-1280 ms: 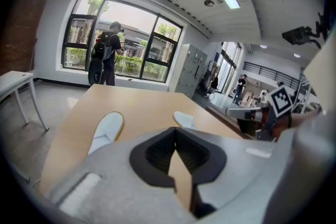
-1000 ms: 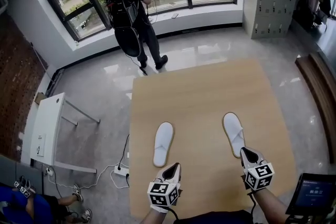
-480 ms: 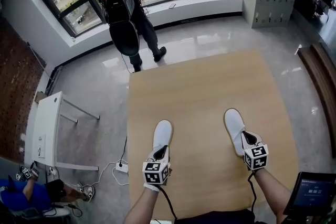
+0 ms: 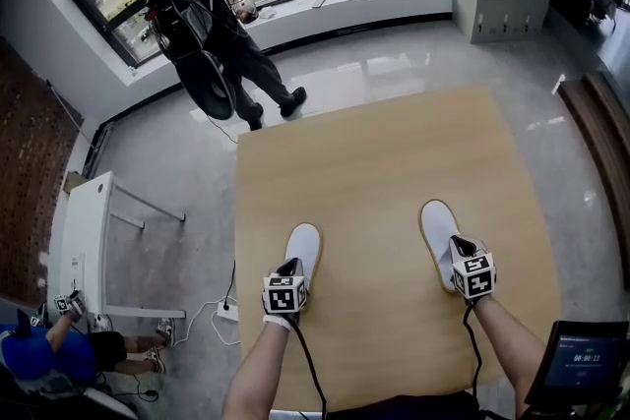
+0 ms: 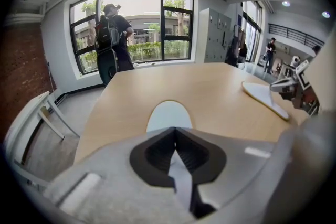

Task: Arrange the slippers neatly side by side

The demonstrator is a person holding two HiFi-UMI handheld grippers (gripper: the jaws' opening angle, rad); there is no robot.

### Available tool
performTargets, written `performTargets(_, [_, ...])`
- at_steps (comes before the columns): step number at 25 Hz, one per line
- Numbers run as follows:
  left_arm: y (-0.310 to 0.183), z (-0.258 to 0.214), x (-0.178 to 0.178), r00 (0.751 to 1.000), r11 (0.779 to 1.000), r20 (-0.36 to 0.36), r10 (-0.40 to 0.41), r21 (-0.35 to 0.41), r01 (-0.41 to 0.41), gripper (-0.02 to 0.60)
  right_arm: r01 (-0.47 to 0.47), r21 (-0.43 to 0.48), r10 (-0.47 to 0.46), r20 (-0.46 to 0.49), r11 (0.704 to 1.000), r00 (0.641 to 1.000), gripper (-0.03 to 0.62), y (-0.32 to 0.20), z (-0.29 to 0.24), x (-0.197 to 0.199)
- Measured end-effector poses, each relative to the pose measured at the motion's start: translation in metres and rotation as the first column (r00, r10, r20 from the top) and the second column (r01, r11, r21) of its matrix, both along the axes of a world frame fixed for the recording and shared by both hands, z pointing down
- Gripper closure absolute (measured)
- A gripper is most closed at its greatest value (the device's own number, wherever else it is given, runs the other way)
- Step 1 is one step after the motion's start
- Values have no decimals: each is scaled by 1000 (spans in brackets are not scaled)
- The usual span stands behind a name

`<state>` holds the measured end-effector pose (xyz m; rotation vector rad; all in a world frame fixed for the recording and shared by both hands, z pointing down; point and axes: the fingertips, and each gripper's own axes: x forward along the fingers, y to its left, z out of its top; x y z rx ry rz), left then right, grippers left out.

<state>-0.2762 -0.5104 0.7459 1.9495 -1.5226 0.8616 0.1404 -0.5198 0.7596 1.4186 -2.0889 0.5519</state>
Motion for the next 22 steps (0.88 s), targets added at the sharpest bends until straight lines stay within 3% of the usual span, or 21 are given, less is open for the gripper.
performTargets(5, [9,23,-5,999,996,-8,-45,-78,44,577,-20,-47,19,-13,999,1000,583,4,18,4])
performTargets(18, [21,41,-4,994,990,-31,-101,-102,97,577,-14,-134,12,-14,991,1000,583,24,45,-3])
performTargets(22, [31,42,4,997,992,7,-74,-107,74,577,-14,-137,12,-19,990,1000,583,34,45,-3])
